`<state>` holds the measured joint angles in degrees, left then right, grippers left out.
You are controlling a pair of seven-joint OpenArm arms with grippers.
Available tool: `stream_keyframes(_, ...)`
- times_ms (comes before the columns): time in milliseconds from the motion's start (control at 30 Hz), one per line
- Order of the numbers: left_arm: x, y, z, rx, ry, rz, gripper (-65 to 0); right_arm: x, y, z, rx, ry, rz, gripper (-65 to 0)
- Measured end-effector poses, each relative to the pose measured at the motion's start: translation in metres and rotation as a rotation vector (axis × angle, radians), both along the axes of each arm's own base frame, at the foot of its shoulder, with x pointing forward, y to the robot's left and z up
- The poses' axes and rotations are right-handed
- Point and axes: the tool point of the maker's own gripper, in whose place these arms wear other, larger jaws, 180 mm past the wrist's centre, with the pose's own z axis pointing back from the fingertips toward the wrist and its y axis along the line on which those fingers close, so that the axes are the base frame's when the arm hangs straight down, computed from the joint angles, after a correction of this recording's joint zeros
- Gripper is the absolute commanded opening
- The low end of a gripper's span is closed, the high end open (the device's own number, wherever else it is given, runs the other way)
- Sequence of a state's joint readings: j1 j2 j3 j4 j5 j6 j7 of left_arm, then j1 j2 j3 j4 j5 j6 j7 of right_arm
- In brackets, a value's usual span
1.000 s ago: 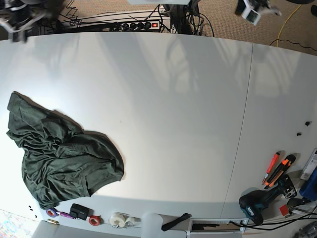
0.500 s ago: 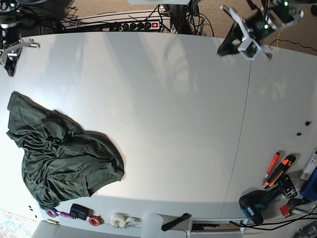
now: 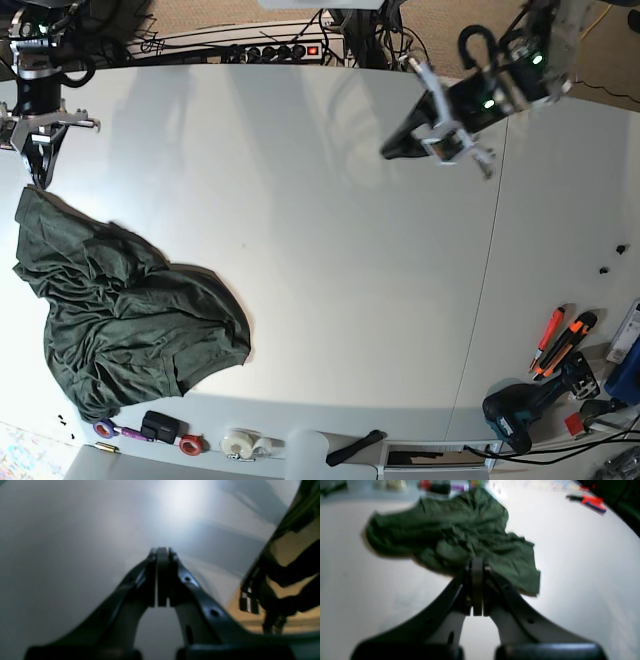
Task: Layout the t-shirt on the table in an organized manner, then fold the t-shirt properly
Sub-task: 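Move the right gripper down onto the crumpled green t-shirt and grasp it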
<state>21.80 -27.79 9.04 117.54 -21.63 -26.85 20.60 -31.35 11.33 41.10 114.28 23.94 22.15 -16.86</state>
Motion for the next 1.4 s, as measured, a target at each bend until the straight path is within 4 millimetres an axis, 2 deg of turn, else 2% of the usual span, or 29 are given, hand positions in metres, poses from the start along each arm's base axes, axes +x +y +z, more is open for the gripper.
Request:
stream_keyframes(167, 0.04, -0.022, -0.017, -0.005, -0.01, -0.006, -65.0, 0.012, 0.009, 0.005, -0.016, -0.028, 0.034, -65.0)
stream_keyframes(300, 0.082, -0.031, -0.023, -0.013, -0.017, 0.016, -56.3, 0.032, 0.026, -0.002, -0.099, 0.012, 0.087, -63.3)
stream_keyframes(367, 0.104, -0.034, -0.023, -0.022, -0.024, 0.036, -53.1, 0.047, 0.044, -0.007, -0.113, 0.017, 0.141, -54.6)
stream_keyframes(467, 0.134, -0.033, -0.02, -0.033, -0.031, 0.099, -52.0, 0.072, 0.073, -0.016, -0.167, 0.036, 0.215, -41.9)
stream_keyframes(533, 0.148, -0.03, -0.019, -0.04, -0.029, 0.157, -52.0, 0.09, 0.088, -0.024, -0.22, 0.056, 0.246, -37.4)
stream_keyframes(667, 0.153, -0.019, -0.026, 0.038, -0.06, 0.196, -52.0, 0.126, 0.116, -0.061, -0.331, 0.145, 0.315, -36.7)
stream_keyframes(733, 0.153, -0.018, -0.028, 0.06, -0.069, 0.194, -52.0, 0.145, 0.131, -0.084, -0.362, 0.194, 0.356, -33.0)
stream_keyframes(833, 0.153, -0.019, -0.026, 0.059, -0.077, 0.185, -49.6, 0.18, 0.144, -0.104, -0.386, 0.238, 0.359, -29.7)
stream_keyframes(967, 0.152, -0.019, -0.028, 0.063, -0.072, 0.185, -42.5, 0.226, 0.152, -0.101, -0.389, 0.232, 0.316, -29.7)
stream_keyframes(1067, 0.153, -0.019, -0.027, 0.061, -0.075, 0.185, -42.3, 0.26, 0.166, -0.1, -0.291, 0.232, 0.315, -29.3)
stream_keyframes(1133, 0.153, -0.019, -0.027, 0.061, -0.075, 0.185, -42.3, 0.279, 0.177, -0.11, -0.201, 0.262, 0.318, -29.3)
stream_keyframes(1200, 0.153, -0.019, -0.028, 0.063, -0.073, 0.186, -42.3, 0.292, 0.191, -0.126, -0.136, 0.32, 0.329, -28.9)
stream_keyframes(1300, 0.153, -0.019, -0.028, 0.062, -0.074, 0.185, -42.3, 0.296, 0.211, -0.153, -0.079, 0.42, 0.352, -26.2)
stream_keyframes(1400, 0.152, -0.019, -0.028, 0.063, -0.073, 0.185, -42.3, 0.301, 0.222, -0.156, -0.055, 0.43, 0.337, -26.2)
